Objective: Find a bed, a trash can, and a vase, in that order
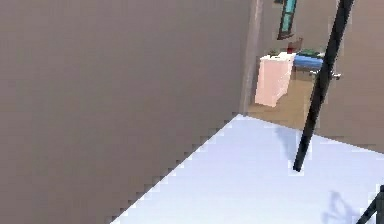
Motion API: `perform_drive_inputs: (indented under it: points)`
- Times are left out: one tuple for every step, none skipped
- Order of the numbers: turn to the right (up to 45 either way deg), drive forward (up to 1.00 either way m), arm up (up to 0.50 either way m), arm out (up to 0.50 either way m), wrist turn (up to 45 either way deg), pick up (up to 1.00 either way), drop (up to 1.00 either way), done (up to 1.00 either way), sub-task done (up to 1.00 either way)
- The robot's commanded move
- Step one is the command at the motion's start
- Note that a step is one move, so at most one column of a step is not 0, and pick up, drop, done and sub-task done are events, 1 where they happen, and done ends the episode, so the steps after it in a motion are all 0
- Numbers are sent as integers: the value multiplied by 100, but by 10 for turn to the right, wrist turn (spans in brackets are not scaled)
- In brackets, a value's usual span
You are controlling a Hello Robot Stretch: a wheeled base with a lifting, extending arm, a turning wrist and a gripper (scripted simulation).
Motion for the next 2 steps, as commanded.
perform_drive_inputs:
  points:
    - [120, 0, 0, 0, 0, 0, 0, 0, 0]
    - [0, 100, 0, 0, 0, 0, 0, 0, 0]
